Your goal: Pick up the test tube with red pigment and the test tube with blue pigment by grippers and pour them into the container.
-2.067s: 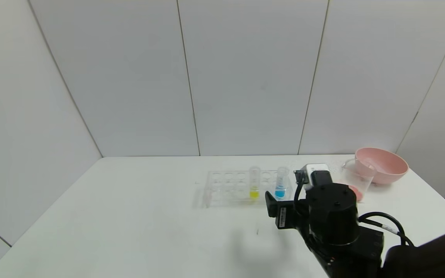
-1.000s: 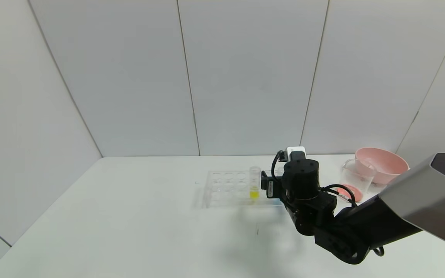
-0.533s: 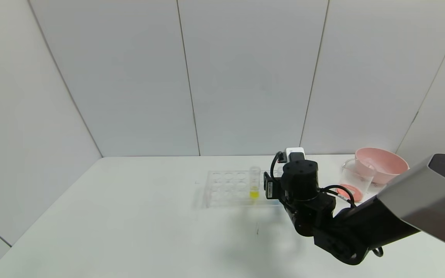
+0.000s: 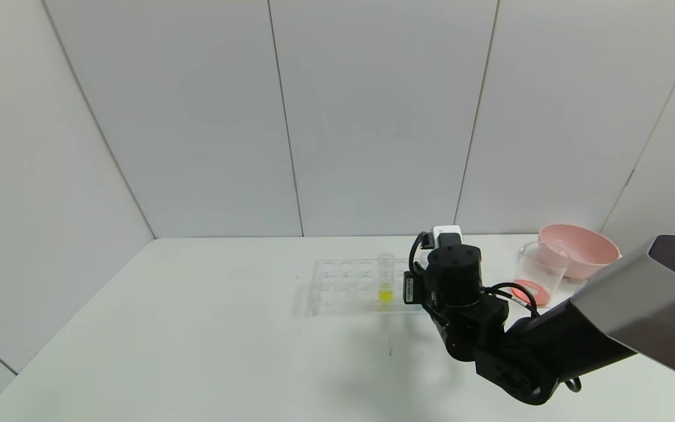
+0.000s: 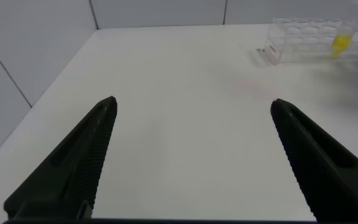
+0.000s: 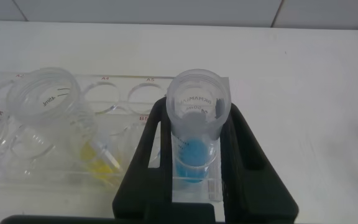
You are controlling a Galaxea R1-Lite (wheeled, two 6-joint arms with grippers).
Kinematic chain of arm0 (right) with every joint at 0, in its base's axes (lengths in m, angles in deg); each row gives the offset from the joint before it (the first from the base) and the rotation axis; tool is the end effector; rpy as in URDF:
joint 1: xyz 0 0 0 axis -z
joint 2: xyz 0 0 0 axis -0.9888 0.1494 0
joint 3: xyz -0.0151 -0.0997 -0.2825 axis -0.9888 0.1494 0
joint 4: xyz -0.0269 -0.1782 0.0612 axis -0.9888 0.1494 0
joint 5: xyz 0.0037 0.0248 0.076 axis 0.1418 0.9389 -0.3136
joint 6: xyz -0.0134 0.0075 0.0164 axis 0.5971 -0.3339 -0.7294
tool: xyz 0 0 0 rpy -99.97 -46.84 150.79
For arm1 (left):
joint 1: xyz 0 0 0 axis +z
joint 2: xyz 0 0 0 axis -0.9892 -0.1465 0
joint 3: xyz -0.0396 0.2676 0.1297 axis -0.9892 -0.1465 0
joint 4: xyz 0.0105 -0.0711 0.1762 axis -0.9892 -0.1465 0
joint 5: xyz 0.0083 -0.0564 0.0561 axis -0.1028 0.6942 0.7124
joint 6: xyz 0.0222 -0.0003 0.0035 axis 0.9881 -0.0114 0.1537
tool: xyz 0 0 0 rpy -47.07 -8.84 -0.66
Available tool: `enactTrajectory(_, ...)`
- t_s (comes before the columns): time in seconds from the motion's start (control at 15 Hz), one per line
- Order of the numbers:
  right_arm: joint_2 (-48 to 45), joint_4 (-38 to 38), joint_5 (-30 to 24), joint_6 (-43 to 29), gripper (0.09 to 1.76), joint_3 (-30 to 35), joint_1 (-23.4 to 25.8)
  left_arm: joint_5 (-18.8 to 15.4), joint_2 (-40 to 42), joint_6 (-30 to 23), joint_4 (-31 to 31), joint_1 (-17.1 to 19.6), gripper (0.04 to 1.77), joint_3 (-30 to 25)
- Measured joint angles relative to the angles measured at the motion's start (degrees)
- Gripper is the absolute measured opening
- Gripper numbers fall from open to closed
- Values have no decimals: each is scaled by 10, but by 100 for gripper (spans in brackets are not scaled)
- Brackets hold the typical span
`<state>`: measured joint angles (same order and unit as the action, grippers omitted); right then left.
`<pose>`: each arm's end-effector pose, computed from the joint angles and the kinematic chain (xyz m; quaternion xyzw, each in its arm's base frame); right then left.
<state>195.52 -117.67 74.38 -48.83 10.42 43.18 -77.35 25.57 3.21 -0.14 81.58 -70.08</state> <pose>0.3240 0.2391 0.0833 0.0148 0.1185 0.0197 0.9927 -0.0228 -0.0001 0.0753 0.0000 0.0007 0.0000 1.0000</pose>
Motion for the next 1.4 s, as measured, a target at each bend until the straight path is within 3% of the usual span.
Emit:
enactTrajectory(0.27,-5,0,0,3,50,0,0,0,0,0,0,0,176,0)
enactTrajectory(0.8,-94,-1,-3,80,50,-12,1,0,0,0,0,0,176,0)
enactTrajectory(1.4,-133,5,-13,84,50,0,5,0,0,0,0,0,176,0)
